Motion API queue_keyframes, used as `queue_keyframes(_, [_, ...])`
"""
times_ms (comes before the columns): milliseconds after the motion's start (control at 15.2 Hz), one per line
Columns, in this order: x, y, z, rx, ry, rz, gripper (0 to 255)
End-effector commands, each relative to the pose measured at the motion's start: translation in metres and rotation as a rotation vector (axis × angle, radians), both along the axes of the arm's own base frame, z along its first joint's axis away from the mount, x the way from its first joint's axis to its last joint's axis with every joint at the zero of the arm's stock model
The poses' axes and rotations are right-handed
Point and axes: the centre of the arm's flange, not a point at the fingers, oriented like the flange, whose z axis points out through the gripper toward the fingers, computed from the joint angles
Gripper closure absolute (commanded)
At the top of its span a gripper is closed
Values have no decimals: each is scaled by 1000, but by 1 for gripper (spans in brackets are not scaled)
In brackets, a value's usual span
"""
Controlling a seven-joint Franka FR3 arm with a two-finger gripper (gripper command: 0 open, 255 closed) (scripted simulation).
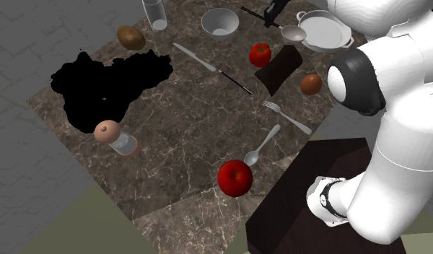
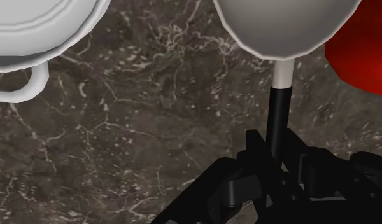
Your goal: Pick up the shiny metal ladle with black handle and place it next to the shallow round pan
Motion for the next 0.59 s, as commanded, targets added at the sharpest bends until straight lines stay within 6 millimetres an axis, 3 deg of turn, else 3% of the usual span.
queue_keyframes(0, [0,-1,-11,0,0,0,255])
queue_keyframes(528, [0,-1,-53,0,0,0,255])
